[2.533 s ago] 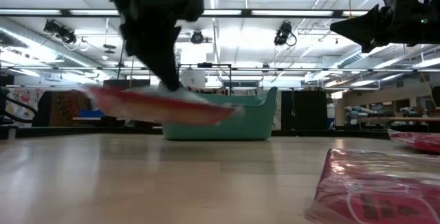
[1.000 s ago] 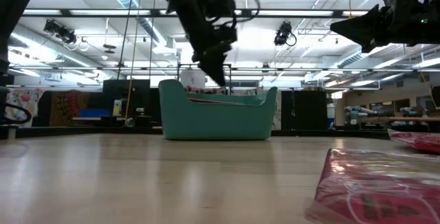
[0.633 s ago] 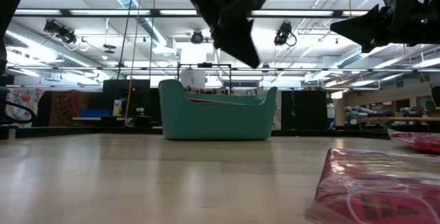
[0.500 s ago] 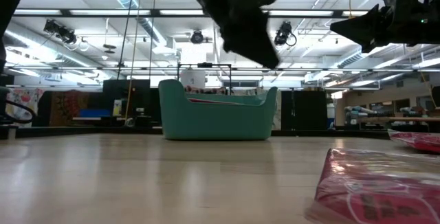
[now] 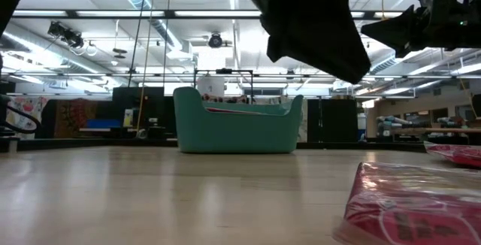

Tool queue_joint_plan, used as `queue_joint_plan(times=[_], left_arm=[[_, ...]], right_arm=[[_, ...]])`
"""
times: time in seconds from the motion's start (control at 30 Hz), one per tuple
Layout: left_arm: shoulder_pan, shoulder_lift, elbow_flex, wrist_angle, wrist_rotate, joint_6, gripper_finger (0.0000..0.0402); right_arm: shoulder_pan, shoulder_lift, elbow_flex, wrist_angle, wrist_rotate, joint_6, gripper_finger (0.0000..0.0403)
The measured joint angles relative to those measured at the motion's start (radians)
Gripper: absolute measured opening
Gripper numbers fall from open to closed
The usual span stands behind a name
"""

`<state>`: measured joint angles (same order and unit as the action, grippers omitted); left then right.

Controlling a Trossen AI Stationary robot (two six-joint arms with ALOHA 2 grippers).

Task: Sort popcorn bags into baskets
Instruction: Adjust the red popcorn bags

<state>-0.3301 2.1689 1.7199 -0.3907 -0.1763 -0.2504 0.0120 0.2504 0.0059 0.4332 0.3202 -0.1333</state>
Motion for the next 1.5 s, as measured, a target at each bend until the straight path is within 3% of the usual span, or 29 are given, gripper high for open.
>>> queue_joint_plan(times=[0.33,0.67,0.8,1.03,1.23,1.5], left_arm=[[-0.065,0.111,0.082,0.013,0.115,0.051,0.0073],[-0.072,0.194,0.081,0.036,0.126,0.076,0.0073],[-0.056,0.194,0.087,-0.088,0.073,0.025,0.0073],[0.003,0.18,0.086,-0.334,-0.126,-0.042,0.0073],[0.028,0.113,0.074,-0.493,-0.153,-0.123,0.0073],[-0.064,0.038,0.075,-0.39,-0.174,-0.095,0.0073]], right_arm=[[0.0,0.0,0.0,0.0,0.0,0.0,0.002],[0.0,0.0,0.0,0.001,0.0,0.0,0.002],[0.0,0.0,0.0,0.0,0.0,0.0,0.002],[0.0,0.0,0.0,0.0,0.0,0.0,0.002],[0.0,0.0,0.0,0.0,0.0,0.0,0.002],[0.0,0.0,0.0,0.0,0.0,0.0,0.002]])
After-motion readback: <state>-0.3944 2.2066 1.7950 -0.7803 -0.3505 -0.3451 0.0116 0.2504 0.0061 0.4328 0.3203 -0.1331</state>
